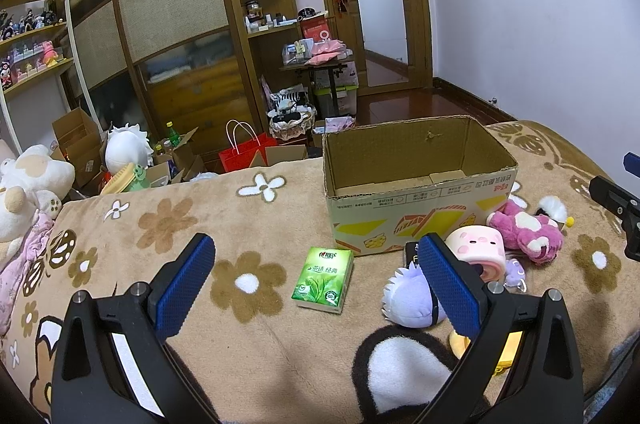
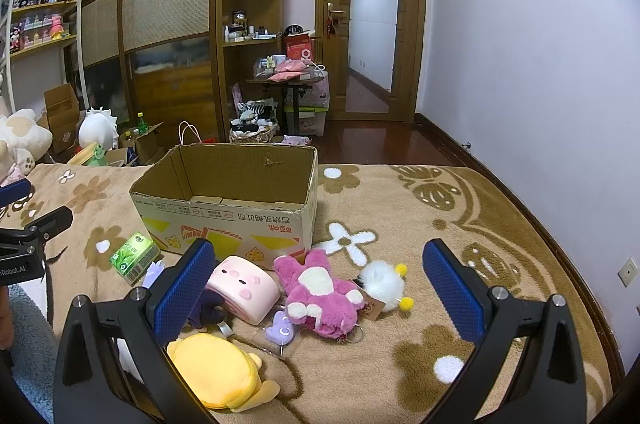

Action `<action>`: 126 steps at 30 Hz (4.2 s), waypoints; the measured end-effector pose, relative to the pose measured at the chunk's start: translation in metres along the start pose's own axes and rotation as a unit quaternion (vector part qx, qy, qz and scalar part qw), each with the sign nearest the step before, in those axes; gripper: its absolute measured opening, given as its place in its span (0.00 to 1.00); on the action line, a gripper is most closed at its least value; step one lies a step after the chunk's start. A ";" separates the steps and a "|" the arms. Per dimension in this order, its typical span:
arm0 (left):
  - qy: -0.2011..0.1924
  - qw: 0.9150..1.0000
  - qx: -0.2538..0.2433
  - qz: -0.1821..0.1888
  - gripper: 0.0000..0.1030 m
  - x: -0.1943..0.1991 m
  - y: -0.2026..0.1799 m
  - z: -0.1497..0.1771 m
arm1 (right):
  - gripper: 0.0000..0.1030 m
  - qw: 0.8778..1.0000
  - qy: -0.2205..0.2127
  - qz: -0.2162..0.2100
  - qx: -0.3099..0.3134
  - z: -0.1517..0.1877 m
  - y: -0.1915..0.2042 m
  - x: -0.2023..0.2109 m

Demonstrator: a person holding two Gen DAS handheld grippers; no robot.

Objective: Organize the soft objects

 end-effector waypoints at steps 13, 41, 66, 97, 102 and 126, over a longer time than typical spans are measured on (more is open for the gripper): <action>0.001 1.000 -0.001 0.000 0.98 0.000 0.000 0.000 | 1.00 1.000 0.000 0.000 0.000 0.000 0.000 0.000; 0.002 1.000 -0.001 -0.001 0.98 0.000 0.000 0.000 | 1.00 1.000 0.000 0.000 0.000 0.000 0.000 0.000; 0.009 1.000 -0.004 0.002 0.98 -0.003 0.000 0.002 | 1.00 1.000 0.001 0.001 -0.001 0.000 0.000 -0.001; 0.129 0.991 0.022 0.026 0.98 -0.107 0.000 0.012 | 1.00 0.997 0.055 0.019 -0.049 0.006 -0.046 -0.081; 0.165 0.985 0.039 0.027 0.98 -0.130 0.009 0.026 | 1.00 0.995 0.084 0.015 -0.057 0.019 -0.051 -0.104; 0.290 0.955 0.055 0.021 0.97 -0.205 0.012 0.091 | 0.71 0.967 0.213 -0.013 -0.137 0.085 -0.070 -0.185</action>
Point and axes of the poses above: each gripper's, at about its wrist camera, not at the fingertips, and x roughly against the way its jaws point, y to its left, z to its underside, the point moved 10 cm from there along -x, roughly the way its jaws point, and after that the axes turned 2 degrees about y, right-handed, at the moved point
